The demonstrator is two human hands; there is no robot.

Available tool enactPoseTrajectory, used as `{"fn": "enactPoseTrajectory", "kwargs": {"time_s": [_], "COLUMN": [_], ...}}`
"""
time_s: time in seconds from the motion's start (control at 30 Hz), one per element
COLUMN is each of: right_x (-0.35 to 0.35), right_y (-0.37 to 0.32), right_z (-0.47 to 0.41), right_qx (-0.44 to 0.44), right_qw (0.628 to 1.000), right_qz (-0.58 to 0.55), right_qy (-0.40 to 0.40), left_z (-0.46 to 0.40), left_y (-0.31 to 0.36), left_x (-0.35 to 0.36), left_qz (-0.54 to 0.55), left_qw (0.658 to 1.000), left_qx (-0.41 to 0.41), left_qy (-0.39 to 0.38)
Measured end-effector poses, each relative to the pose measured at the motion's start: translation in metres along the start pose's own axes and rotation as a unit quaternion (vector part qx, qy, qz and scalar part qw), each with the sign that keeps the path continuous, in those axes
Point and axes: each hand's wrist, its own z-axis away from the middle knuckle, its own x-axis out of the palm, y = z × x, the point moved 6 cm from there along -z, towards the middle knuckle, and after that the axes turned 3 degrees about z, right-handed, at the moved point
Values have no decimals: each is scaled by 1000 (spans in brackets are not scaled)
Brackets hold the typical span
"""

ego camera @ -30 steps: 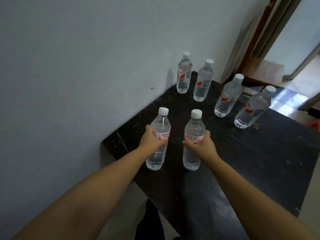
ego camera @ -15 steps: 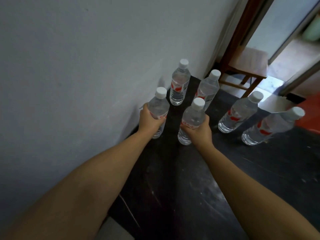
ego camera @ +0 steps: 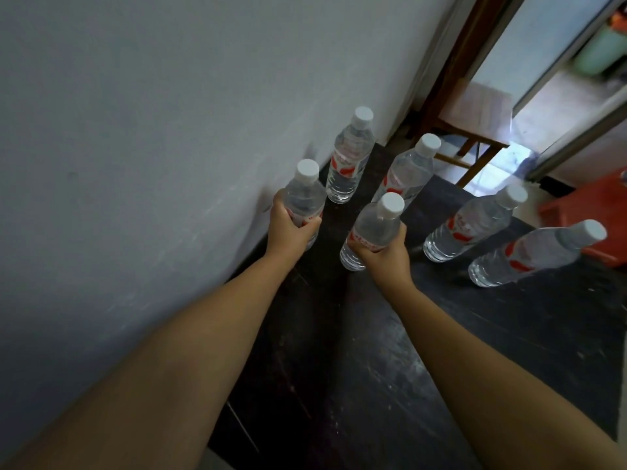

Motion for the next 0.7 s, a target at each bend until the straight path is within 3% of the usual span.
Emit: {"fn": "enactPoseTrajectory", "kwargs": {"time_s": [0.43,0.7], "right_x": [4,4], "right_y": [-1,27], "right_z": [2,34], "right_qx": [20,111], "right_qw": [999,986], "right_qz": [38,104], "right_qy": [-24,-66], "left_z": [4,41], "left_y": [-19,-50], "left_x": [-1,-16], "left_qz": [-58,-162], "left_qw": [993,964], "left_qx": [-80,-180], "left_qy": [-57,-108]}}
